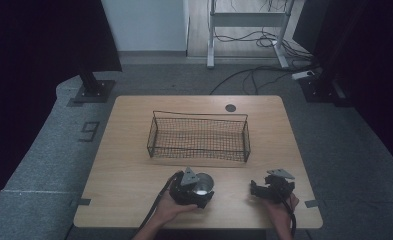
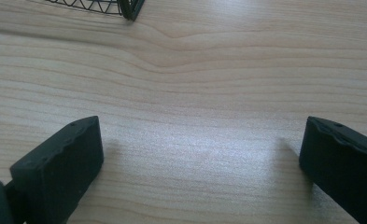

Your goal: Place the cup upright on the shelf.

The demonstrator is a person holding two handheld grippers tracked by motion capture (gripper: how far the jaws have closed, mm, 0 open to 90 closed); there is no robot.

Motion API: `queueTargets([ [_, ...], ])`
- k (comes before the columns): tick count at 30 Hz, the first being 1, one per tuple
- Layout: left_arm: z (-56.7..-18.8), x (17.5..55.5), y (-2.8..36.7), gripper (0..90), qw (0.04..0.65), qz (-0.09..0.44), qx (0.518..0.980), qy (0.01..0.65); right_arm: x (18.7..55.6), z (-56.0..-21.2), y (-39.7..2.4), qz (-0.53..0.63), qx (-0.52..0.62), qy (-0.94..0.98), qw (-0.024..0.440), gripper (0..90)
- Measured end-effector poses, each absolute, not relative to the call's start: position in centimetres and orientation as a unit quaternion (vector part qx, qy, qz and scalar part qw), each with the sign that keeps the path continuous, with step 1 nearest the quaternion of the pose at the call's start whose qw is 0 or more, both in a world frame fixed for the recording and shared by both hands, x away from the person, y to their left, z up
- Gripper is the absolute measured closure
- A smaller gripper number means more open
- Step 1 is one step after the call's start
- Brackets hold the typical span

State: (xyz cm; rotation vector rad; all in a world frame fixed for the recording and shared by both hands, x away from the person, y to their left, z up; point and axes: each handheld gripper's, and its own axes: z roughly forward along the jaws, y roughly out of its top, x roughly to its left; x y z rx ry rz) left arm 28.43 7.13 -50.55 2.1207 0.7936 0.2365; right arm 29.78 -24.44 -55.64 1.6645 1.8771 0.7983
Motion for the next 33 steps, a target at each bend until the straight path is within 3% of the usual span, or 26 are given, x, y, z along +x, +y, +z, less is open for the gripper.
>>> queueTargets([
  [33,-47.5,29.1,9.1,15.3,0.451,0.097,0.827,0.322,29.8,-55.6,-24.4,0.293,0.612,0.690,0.252,0.0],
])
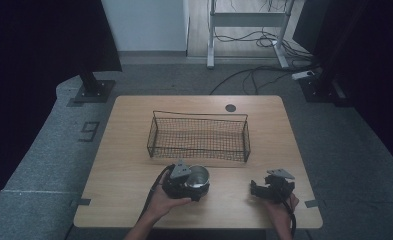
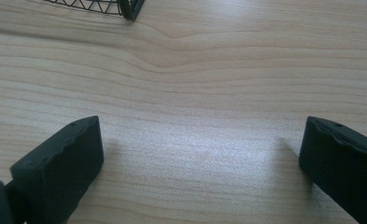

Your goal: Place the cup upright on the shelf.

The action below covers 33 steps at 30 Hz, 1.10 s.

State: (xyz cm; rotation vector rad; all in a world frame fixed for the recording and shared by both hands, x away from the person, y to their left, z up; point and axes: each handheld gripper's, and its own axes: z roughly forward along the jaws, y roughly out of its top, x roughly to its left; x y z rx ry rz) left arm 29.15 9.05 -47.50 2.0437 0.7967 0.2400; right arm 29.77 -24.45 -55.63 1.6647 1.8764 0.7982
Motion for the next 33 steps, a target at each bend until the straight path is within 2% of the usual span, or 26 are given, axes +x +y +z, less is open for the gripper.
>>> queueTargets([
  [33,-43.2,30.7,9.5,15.3,0.471,0.108,0.817,0.315,29.8,-55.6,-24.5,0.294,0.613,0.689,0.252,0.0],
])
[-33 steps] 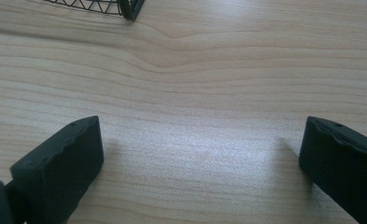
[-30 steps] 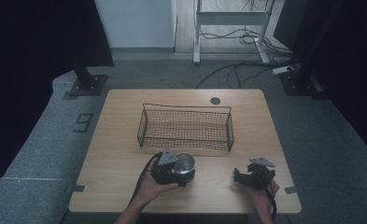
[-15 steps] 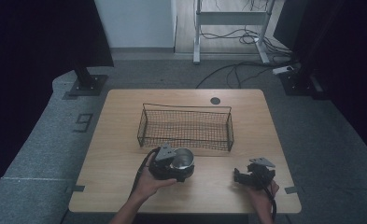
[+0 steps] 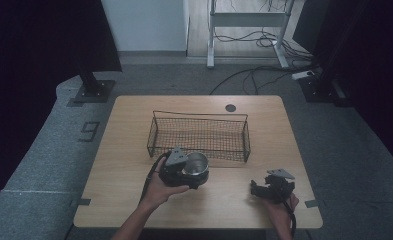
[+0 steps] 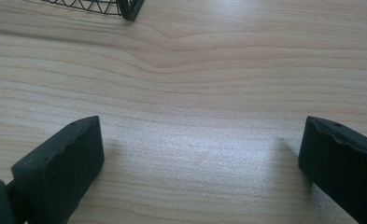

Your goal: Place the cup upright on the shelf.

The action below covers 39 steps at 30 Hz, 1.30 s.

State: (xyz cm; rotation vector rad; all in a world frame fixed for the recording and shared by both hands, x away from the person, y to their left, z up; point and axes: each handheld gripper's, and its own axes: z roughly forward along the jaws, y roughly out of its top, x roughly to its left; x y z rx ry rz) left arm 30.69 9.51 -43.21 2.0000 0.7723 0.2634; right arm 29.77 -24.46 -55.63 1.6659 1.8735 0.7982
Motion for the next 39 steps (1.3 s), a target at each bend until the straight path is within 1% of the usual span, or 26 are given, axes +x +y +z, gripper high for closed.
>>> queueTargets([
  [12,-41.3,31.8,9.7,15.4,0.482,0.109,0.810,0.316,29.8,-55.6,-24.5,0.294,0.614,0.688,0.253,0.0],
  [39,-39.6,34.4,9.7,15.5,0.476,0.117,0.807,0.328,29.8,-55.6,-24.5,0.293,0.613,0.689,0.252,0.0],
])
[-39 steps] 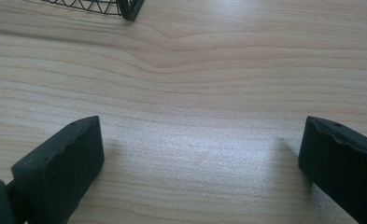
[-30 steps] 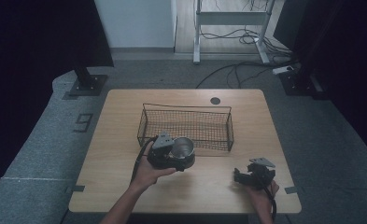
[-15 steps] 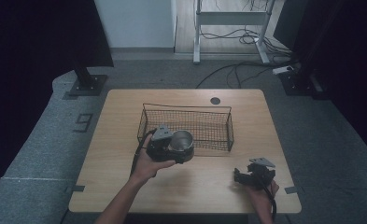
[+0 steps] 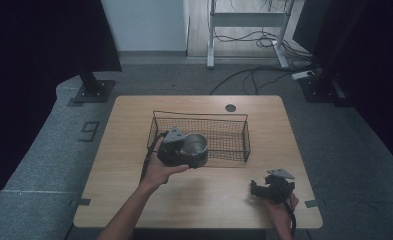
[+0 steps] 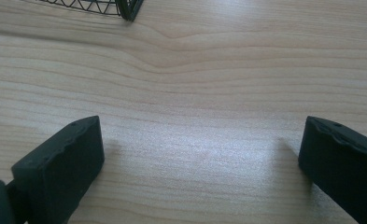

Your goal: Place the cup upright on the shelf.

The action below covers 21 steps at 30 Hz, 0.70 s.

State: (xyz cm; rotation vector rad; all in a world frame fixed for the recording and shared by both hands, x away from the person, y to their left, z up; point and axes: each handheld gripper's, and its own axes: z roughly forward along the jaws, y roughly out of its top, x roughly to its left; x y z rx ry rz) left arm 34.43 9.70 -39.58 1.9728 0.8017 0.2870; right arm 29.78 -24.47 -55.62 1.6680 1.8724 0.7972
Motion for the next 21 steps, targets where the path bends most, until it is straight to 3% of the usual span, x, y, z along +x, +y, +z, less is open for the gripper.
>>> queueTargets([
  [21,-38.7,36.4,9.9,15.5,0.476,0.120,0.804,0.336,29.8,-55.6,-24.5,0.293,0.613,0.689,0.252,0.0],
])
